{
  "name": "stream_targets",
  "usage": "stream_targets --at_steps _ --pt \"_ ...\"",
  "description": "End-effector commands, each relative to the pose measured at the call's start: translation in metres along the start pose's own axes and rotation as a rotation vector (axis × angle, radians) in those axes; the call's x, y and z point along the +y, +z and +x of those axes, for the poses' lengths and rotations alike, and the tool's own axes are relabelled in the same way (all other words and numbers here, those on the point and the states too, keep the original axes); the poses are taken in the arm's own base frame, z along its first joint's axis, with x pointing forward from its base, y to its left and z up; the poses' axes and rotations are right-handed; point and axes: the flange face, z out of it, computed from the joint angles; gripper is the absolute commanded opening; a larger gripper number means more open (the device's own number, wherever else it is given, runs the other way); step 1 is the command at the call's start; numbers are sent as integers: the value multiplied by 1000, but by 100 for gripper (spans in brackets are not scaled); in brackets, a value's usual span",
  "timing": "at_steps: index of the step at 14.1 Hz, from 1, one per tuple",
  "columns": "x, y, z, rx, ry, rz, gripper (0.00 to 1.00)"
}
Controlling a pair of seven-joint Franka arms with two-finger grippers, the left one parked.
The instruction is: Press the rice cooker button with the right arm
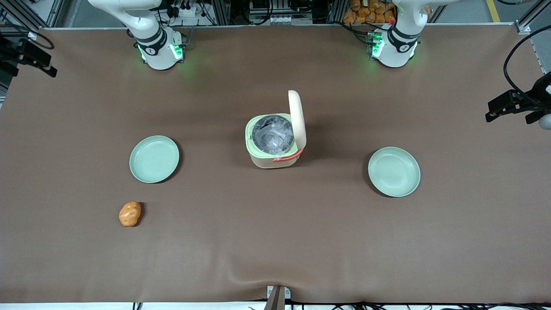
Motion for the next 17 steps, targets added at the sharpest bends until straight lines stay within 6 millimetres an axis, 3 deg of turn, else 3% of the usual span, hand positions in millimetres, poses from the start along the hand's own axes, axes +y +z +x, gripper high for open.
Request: stream_targets --at_steps 1,7,8,11,14,17 --pt "1 -6 -19 48 -10 -10 100" --pt "4 -10 -21 36 -6 -11 100" --pt "2 -15 -17 47 -9 -23 100" --pt "-4 7 11 27 -26 -78 100" --pt "-21 7 12 33 -53 -76 100" --pt "-19 0 10 37 -46 -73 100"
